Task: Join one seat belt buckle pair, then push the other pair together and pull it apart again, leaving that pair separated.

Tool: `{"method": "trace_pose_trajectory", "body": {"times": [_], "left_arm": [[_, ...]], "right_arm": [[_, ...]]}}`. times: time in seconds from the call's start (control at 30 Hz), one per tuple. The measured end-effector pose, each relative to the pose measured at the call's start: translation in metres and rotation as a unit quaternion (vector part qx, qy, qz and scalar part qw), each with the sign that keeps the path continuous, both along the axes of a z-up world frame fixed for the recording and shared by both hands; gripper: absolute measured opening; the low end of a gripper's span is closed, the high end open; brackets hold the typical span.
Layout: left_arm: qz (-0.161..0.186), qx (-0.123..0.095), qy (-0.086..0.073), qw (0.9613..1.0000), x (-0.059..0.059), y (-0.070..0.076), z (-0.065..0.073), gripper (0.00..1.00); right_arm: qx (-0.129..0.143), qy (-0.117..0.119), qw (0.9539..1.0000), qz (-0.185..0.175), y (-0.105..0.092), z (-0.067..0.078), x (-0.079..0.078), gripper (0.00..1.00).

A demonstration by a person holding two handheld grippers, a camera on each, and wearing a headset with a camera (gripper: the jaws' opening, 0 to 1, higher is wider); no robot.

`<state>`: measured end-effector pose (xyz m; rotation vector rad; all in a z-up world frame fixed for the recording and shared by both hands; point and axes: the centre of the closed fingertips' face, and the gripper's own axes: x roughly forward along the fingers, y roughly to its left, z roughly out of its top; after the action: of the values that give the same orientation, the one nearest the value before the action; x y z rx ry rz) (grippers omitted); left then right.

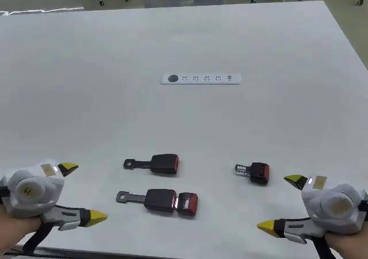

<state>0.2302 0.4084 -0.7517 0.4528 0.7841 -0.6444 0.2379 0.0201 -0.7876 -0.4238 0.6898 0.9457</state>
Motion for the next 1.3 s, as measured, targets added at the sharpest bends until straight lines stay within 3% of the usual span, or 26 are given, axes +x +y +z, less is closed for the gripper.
{"method": "trace_pose_trajectory", "body": {"times": [0.07, 0.13, 0.17, 0.2, 0.3, 0.43, 0.57, 1.0, 1.17, 1.3], "left_arm": [[0.008, -0.002, 0.001, 1.0, -0.006, 0.007, -0.001, 0.93], [0.018, -0.011, 0.003, 0.9998, -0.012, 0.011, -0.003, 0.93], [0.02, -0.014, 0.002, 0.9997, -0.013, 0.011, -0.003, 0.93], [0.027, -0.026, 0.0, 0.9993, -0.016, 0.011, -0.002, 0.93], [0.025, -0.047, -0.019, 0.9984, -0.02, 0.006, 0.005, 1.0], [0.028, -0.017, -0.004, 0.9995, -0.031, 0.016, -0.006, 1.0], [0.029, -0.018, 0.001, 0.9994, -0.036, 0.014, -0.01, 1.0], [0.048, -0.016, -0.001, 0.9987, -0.033, 0.019, -0.007, 1.0], [0.046, -0.009, 0.007, 0.9989, -0.036, 0.016, -0.016, 1.0], [0.064, -0.028, 0.003, 0.9976, -0.036, 0.014, -0.014, 1.0]], "right_arm": [[0.013, -0.005, 0.9999, -0.009, 0.001, 0.006, -0.001, 0.82], [0.055, 0.012, 0.9982, -0.023, 0.009, 0.015, -0.004, 0.88], [0.06, 0.01, 0.9977, -0.028, 0.01, 0.017, -0.004, 0.93], [0.056, 0.001, 0.9981, -0.026, 0.009, 0.018, -0.003, 1.0], [0.037, -0.012, 0.999, -0.021, 0.005, 0.018, -0.004, 1.0], [0.048, -0.018, 0.9967, -0.063, -0.005, 0.019, 0.0, 1.0], [0.039, -0.012, 0.9961, -0.078, -0.013, 0.011, -0.002, 1.0], [0.042, -0.019, 0.9959, -0.078, -0.004, 0.014, -0.005, 1.0], [0.041, -0.018, 0.9956, -0.082, -0.004, 0.013, -0.005, 1.0], [0.051, -0.02, 0.9931, -0.104, -0.006, 0.018, -0.003, 1.0]]}}
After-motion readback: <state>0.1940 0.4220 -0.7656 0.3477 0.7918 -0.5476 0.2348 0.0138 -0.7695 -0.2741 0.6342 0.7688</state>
